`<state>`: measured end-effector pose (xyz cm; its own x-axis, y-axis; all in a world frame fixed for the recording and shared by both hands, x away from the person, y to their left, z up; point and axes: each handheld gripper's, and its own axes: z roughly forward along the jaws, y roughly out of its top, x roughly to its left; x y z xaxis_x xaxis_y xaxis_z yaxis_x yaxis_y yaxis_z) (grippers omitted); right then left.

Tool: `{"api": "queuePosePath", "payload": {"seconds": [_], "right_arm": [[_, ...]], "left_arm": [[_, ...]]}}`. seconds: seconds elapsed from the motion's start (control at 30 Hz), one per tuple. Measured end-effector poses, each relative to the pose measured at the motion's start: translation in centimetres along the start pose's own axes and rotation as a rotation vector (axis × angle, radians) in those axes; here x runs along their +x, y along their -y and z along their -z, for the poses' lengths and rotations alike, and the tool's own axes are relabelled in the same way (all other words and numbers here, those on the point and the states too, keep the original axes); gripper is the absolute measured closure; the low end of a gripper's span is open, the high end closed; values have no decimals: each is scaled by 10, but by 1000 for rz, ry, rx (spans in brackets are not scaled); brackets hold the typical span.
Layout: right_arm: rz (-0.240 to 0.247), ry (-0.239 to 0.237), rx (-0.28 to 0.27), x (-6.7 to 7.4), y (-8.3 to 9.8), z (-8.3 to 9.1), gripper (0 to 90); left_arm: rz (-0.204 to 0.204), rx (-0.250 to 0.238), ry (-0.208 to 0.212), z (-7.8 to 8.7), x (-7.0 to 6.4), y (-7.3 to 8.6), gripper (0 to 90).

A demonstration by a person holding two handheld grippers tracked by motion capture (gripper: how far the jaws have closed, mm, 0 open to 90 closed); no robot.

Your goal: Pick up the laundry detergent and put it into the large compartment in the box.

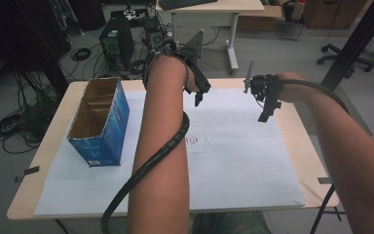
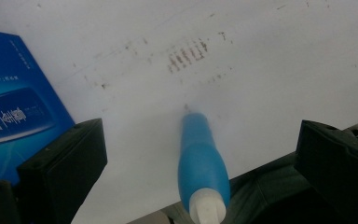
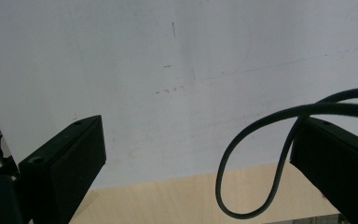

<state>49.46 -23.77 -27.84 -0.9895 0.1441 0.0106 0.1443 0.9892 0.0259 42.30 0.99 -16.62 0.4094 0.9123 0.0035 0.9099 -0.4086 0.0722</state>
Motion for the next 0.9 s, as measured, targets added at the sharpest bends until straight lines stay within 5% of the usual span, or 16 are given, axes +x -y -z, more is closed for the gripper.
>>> {"api": "queuePosePath", "payload": {"seconds": [0.67, 0.9], "right_arm": [[102, -10, -15, -1, -13, -12, 29], [113, -7, -23, -6, -12, -9, 29]], "left_arm": [[173, 8, -11, 1, 3, 51, 27], [181, 25, 9, 2, -1, 61, 24]]}}
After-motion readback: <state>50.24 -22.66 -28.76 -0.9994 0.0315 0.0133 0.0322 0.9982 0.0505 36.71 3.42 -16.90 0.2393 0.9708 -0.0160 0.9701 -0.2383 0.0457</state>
